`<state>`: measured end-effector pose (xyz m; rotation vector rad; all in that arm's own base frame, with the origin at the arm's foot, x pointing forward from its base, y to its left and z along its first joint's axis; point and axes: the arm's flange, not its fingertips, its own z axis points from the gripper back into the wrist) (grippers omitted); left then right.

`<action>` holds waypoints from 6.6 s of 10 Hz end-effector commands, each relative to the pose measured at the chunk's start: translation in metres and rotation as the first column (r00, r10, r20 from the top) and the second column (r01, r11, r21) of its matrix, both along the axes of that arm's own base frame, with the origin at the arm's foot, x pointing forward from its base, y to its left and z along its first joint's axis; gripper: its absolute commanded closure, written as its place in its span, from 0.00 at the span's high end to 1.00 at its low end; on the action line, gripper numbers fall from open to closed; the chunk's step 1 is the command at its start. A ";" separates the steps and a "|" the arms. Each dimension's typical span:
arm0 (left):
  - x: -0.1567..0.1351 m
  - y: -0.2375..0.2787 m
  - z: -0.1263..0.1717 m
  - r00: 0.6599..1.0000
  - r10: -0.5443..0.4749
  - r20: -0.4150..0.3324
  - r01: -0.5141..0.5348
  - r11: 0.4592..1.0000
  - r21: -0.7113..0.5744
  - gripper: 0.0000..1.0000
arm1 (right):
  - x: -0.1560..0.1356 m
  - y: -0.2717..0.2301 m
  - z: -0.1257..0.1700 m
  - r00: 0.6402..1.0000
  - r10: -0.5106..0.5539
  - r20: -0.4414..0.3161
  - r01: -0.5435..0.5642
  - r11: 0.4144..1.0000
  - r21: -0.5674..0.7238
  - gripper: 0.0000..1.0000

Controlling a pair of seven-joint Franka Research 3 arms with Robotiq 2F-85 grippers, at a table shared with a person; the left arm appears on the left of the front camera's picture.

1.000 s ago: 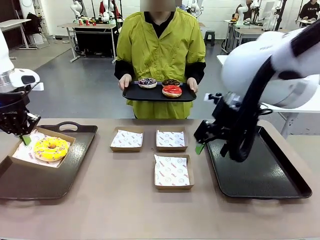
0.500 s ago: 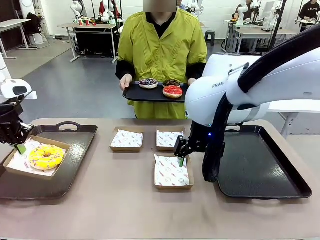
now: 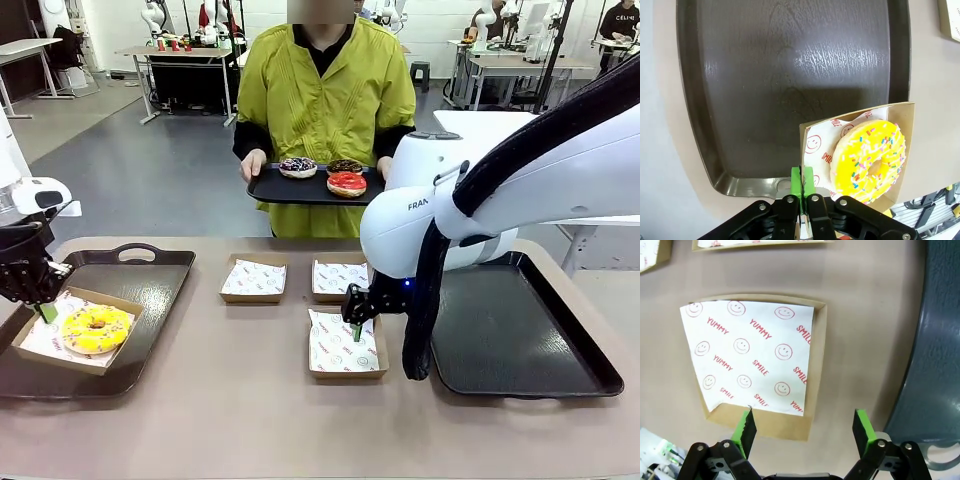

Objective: Individually package the donuts and arrange them on the tray.
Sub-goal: Place the picked Paper togo box on the Handle tray while simultaneously picking up another Paper togo box from the table with the other hand.

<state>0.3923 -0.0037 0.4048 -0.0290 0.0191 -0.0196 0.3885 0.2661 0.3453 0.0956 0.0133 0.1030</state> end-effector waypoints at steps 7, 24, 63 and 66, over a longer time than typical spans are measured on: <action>0.020 -0.003 -0.030 0.995 0.025 0.096 -0.026 1.000 0.012 0.01 | 0.012 -0.002 -0.020 0.998 0.027 0.051 -0.027 1.000 0.006 1.00; 0.025 -0.001 -0.033 0.993 0.047 0.108 -0.044 0.999 -0.025 0.91 | 0.014 -0.004 -0.029 0.999 -0.028 0.016 0.028 1.000 -0.008 0.00; -0.088 0.186 0.043 0.957 0.263 -0.126 -0.221 0.373 -0.901 1.00 | 0.184 -0.027 0.160 0.998 -0.058 -0.001 0.058 0.998 0.005 0.00; -0.088 0.186 0.043 0.957 0.263 -0.126 -0.221 0.373 -0.901 1.00 | 0.184 -0.027 0.160 0.998 -0.058 -0.001 0.058 0.998 0.005 0.00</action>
